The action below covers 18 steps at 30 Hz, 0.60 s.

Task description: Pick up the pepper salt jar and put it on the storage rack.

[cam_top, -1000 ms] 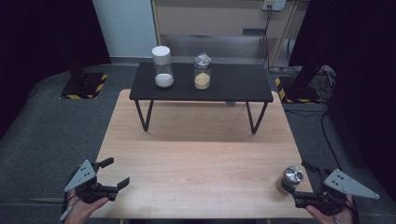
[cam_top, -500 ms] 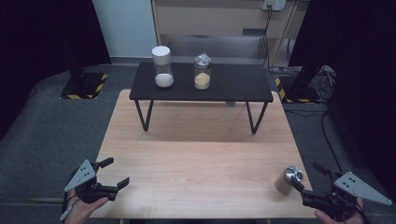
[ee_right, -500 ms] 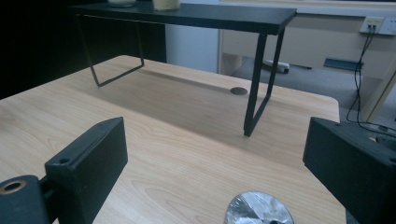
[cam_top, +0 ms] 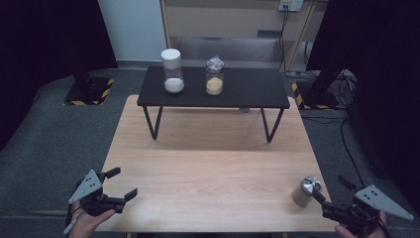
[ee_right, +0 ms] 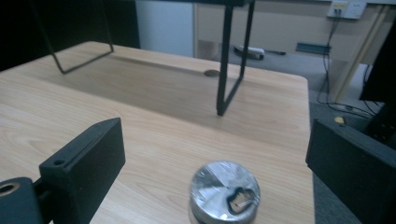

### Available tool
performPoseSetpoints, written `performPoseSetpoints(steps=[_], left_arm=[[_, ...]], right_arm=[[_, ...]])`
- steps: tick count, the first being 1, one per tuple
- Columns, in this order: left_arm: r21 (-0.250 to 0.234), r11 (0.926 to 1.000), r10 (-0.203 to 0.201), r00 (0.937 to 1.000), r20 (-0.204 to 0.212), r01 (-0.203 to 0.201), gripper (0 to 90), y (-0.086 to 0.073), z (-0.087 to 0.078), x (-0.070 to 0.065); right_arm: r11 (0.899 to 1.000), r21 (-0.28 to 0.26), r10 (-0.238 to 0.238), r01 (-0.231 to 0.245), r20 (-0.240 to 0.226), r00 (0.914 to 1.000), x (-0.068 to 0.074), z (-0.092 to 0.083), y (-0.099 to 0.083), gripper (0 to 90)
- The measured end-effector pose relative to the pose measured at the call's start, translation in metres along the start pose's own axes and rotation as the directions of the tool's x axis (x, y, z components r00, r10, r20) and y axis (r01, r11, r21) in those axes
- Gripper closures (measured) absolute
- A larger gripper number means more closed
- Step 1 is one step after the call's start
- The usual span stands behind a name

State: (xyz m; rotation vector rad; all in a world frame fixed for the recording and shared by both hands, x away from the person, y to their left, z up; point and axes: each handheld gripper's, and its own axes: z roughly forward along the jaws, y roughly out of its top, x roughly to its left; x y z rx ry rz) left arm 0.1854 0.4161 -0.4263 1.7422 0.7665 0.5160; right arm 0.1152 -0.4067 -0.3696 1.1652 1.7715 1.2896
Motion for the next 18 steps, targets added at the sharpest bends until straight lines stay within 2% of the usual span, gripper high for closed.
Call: performPoseSetpoints(steps=[10, 18], left_arm=[[0.001, 1.0000, 0.000, 1.0000, -0.001, 0.000, 0.7, 0.000, 0.000, 0.000], [0.002, 1.0000, -0.001, 1.0000, -0.001, 0.001, 0.7, 0.000, 0.000, 0.000]], right_arm=[[0.999, 0.048, 0.015, -0.015, -0.007, 0.9999, -0.010, 0.010, -0.014, 3.6], [0.996, 0.086, 0.002, 0.000, -0.024, 0.9997, -0.017, 0.020, -0.021, 5.1]])
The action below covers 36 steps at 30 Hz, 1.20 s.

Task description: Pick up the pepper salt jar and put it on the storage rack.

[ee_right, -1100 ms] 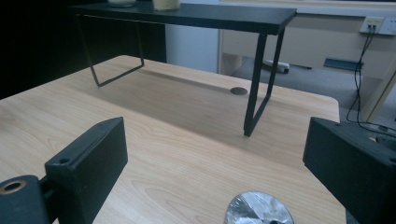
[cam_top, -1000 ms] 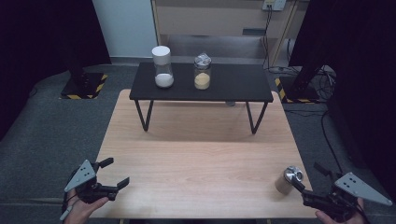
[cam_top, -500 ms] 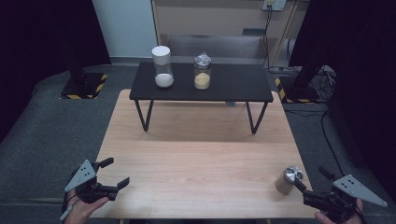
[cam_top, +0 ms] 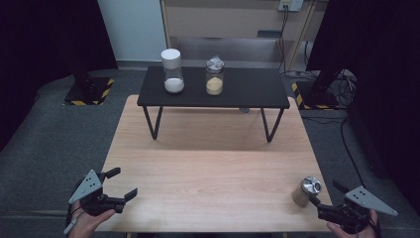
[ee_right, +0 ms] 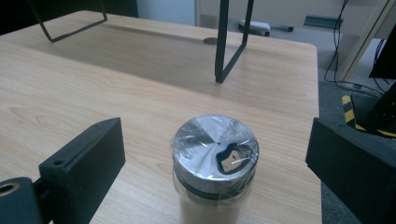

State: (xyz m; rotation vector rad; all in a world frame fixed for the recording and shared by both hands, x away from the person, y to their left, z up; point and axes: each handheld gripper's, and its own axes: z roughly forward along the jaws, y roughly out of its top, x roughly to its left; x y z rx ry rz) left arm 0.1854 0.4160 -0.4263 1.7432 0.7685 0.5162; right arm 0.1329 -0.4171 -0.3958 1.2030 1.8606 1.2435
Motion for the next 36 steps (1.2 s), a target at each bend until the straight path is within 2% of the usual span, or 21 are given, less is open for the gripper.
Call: performPoseSetpoints(steps=[4, 9, 13, 17, 23, 36], left_arm=[[0.000, 1.0000, 0.000, 1.0000, 0.000, 0.000, 0.7, 0.000, 0.000, 0.000], [0.001, 1.0000, -0.001, 1.0000, 0.000, 0.001, 0.7, 0.000, 0.000, 0.000], [0.001, 1.0000, -0.001, 1.0000, 0.000, 0.001, 0.8, 0.000, 0.000, 0.000], [0.001, 1.0000, -0.001, 1.0000, -0.001, 0.001, 0.7, 0.000, 0.000, 0.000], [0.001, 1.0000, -0.003, 1.0000, -0.001, 0.003, 0.8, 0.000, 0.000, 0.000], [0.003, 1.0000, -0.002, 1.0000, 0.000, 0.002, 0.8, 0.000, 0.001, 0.000]], right_arm=[[1.000, 0.010, 0.008, -0.008, -0.003, 1.0000, -0.004, 0.005, -0.003, 5.1], [1.000, 0.023, 0.010, -0.010, -0.028, 0.9996, -0.011, 0.011, -0.006, 5.1], [1.000, 0.027, -0.009, 0.010, -0.043, 0.9990, -0.015, 0.016, -0.007, 5.1], [0.999, 0.036, -0.005, 0.007, -0.062, 0.9981, -0.021, 0.022, -0.008, 5.2], [0.998, 0.050, -0.023, 0.028, -0.096, 0.9951, -0.029, 0.029, -0.009, 7.2], [0.999, 0.041, -0.029, 0.034, -0.125, 0.9917, -0.039, 0.038, -0.014, 23.2]])
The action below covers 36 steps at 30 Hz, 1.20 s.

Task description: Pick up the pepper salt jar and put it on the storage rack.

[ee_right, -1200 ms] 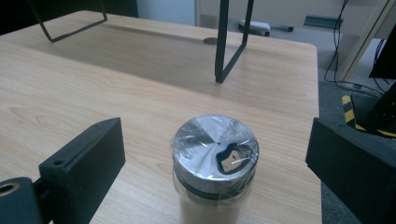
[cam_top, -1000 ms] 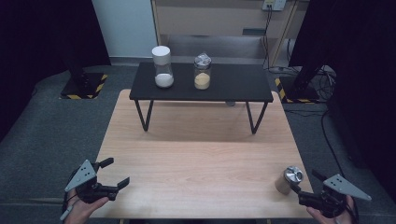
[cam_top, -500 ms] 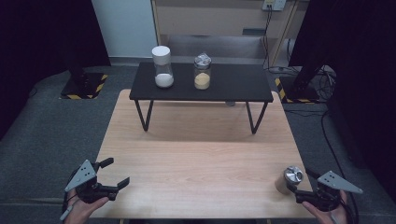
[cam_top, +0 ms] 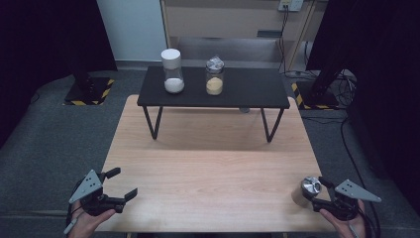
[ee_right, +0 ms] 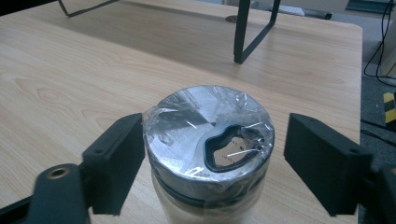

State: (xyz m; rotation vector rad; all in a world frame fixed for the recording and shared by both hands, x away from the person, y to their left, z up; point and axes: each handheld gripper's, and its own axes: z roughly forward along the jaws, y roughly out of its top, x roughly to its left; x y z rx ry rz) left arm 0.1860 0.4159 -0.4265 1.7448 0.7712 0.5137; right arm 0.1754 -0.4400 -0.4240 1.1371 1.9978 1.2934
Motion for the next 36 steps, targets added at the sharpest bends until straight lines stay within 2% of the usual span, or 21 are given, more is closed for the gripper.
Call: performPoseSetpoints(steps=[5, 7, 18, 23, 36], left_arm=[[0.001, 1.0000, 0.000, 1.0000, 0.001, 0.000, 0.8, 0.000, 0.000, 0.000], [0.002, 1.0000, 0.000, 1.0000, 0.000, 0.000, 0.8, 0.000, 0.000, 0.000], [0.000, 1.0000, 0.000, 1.0000, -0.001, 0.000, 0.8, 0.000, 0.000, 0.000], [0.001, 1.0000, 0.000, 1.0000, 0.000, 0.000, 0.8, 0.000, 0.000, 0.000], [0.002, 1.0000, -0.001, 1.0000, -0.001, 0.001, 0.8, 0.000, 0.000, 0.000]], right_arm=[[1.000, -0.009, -0.016, 0.015, -0.030, 0.9994, -0.005, 0.004, -0.002, 33.8], [0.999, -0.011, -0.033, 0.032, -0.033, 0.9989, -0.005, 0.005, -0.001, 34.6], [1.000, -0.002, -0.027, 0.027, -0.034, 0.9990, -0.006, 0.006, 0.002, 35.2], [0.998, 0.016, -0.052, 0.053, -0.039, 0.9979, -0.005, 0.008, 0.009, 35.2], [0.995, 0.020, -0.098, 0.100, -0.101, 0.9901, -0.005, 0.022, 0.036, 35.3]])
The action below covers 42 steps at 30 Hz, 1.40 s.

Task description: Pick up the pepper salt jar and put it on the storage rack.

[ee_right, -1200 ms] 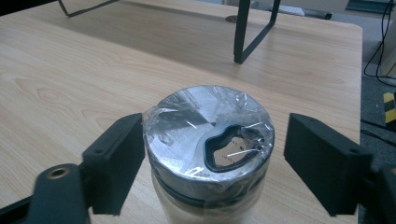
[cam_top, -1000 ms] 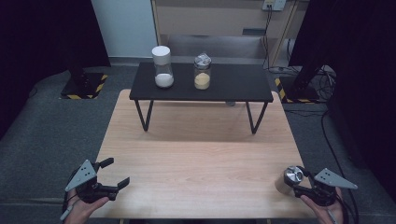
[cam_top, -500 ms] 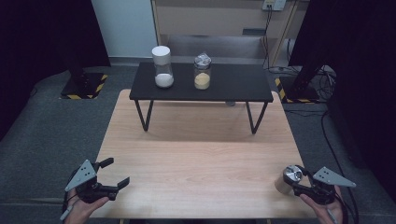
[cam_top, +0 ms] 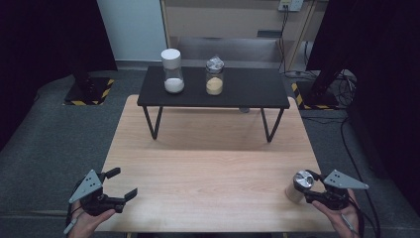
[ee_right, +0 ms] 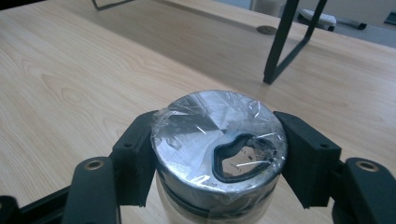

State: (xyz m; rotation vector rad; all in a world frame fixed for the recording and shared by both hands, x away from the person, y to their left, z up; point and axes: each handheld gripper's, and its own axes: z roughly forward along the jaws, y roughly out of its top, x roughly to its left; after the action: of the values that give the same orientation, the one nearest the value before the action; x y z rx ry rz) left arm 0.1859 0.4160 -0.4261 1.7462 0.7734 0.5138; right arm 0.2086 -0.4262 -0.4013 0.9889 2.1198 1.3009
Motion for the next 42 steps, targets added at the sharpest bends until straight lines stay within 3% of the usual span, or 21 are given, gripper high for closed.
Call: performPoseSetpoints(steps=[13, 27, 35, 42], left_arm=[[-0.001, 1.0000, -0.001, 1.0000, 0.001, 0.001, 0.8, 0.000, 0.000, 0.000], [0.000, 1.0000, -0.001, 1.0000, 0.002, 0.001, 0.9, 0.000, 0.000, 0.000], [-0.001, 1.0000, -0.001, 1.0000, 0.003, 0.001, 0.9, 0.000, 0.000, 0.000], [-0.001, 1.0000, -0.001, 1.0000, 0.003, 0.001, 0.8, 0.000, 0.000, 0.000]], right_arm=[[0.999, -0.013, -0.039, 0.038, -0.120, 0.9920, -0.011, 0.019, 0.039, 35.3], [0.995, -0.022, -0.096, 0.094, -0.229, 0.9687, -0.017, 0.046, 0.092, 35.3], [0.996, -0.016, -0.093, 0.092, -0.271, 0.9580, -0.016, 0.061, 0.114, 35.3], [0.996, -0.020, -0.092, 0.090, -0.286, 0.9540, -0.015, 0.072, 0.132, 35.3]])
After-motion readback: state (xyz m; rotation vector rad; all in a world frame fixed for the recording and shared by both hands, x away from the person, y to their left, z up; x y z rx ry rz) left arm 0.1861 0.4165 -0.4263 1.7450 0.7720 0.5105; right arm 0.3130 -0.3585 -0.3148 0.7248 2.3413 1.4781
